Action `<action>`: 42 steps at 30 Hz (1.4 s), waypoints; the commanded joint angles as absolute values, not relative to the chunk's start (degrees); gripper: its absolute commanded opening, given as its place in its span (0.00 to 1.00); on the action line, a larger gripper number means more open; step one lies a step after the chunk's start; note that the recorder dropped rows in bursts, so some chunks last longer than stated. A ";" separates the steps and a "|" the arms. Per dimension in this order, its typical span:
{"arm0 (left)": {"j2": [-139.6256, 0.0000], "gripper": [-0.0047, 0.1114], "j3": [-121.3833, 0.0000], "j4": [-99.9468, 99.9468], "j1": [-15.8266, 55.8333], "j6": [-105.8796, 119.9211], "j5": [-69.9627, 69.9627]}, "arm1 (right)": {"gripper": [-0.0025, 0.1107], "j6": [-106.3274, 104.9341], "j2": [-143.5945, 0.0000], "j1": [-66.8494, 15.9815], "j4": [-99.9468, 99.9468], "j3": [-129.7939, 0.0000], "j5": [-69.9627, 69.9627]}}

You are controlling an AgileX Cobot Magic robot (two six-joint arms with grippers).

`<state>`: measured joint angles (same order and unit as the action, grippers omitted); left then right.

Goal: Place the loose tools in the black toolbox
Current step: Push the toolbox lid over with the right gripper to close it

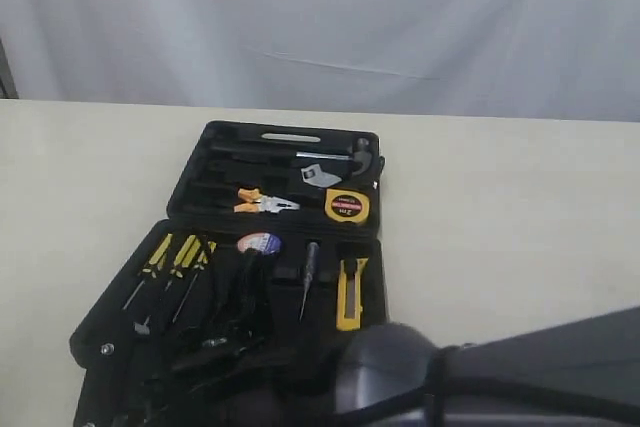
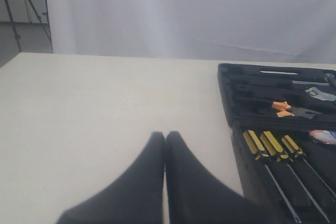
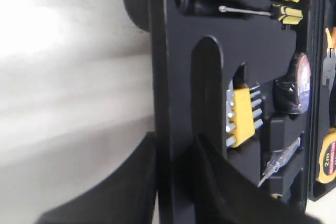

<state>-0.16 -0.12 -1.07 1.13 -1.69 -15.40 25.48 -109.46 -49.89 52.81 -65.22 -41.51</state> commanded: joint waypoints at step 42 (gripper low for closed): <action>0.00 0.04 0.00 -1.21 1.25 -1.66 -15.39 | 0.02 -35.83 -110.17 -16.05 7.31 -88.89 -46.19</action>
<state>-0.16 -0.12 -1.07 1.13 -1.69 -15.40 -35.09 -106.78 -18.08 7.30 -89.40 -48.00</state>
